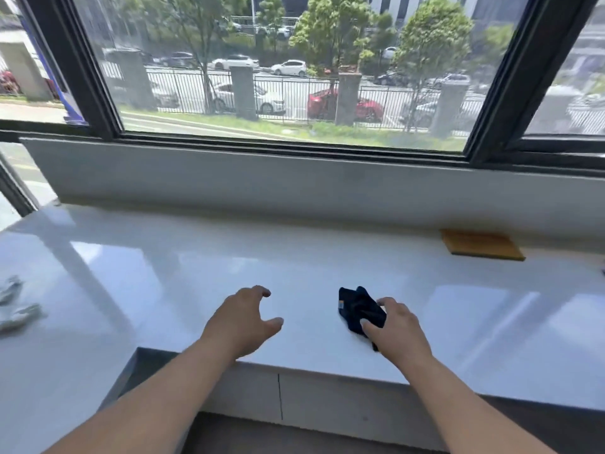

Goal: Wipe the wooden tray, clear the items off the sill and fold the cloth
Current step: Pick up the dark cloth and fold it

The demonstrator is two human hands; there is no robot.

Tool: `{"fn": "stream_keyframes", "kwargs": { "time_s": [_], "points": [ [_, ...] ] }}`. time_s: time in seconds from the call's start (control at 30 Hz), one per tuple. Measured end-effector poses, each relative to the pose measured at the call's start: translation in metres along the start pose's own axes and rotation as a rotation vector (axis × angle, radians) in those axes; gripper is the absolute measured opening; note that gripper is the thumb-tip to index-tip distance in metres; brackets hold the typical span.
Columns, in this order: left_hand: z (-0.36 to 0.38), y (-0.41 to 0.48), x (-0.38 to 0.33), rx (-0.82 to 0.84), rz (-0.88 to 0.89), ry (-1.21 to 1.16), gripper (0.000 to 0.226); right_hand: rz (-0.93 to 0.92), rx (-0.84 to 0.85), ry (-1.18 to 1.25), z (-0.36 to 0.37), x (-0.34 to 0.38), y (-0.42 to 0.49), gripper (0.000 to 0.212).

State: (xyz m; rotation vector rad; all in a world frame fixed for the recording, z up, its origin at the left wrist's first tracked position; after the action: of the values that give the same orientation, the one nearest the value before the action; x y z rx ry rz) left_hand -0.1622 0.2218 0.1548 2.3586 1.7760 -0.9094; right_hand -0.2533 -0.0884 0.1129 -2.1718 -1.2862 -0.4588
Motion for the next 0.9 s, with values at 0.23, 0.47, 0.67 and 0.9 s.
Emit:
{"fn": "stream_keyframes", "kwargs": {
  "time_s": [0.23, 0.47, 0.67, 0.9],
  "points": [
    [0.084, 0.12, -0.079, 0.114, -0.048, 0.059, 0.066, 0.073, 0.203, -0.04, 0.021, -0.092, 0.123, 0.064],
    [0.116, 0.182, -0.107, 0.176, -0.07, 0.072, 0.06, 0.182, 0.397, -0.119, 0.053, -0.139, 0.189, 0.053],
    [0.108, 0.209, -0.107, 0.191, -0.07, 0.07, 0.051, 0.169, 0.4, 0.001, 0.056, -0.124, 0.216, 0.013],
    [0.072, 0.243, -0.131, 0.275, 0.031, -0.078, 0.054, 0.099, 0.313, 0.766, -0.038, -0.011, 0.239, 0.015]
  ]
}}
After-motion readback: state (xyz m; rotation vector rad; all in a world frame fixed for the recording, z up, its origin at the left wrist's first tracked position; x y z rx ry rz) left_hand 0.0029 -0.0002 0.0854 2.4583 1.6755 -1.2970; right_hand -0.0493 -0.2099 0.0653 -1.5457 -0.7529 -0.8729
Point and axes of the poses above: each hand's wrist, its own y-axis towards the middle knuckle, its own z-axis out of the palm, x = y × z, the point moved 8 cm from there along y, towards the middle knuckle, and after that the axes turned 9 degrees about x, right-handed, at the moved point
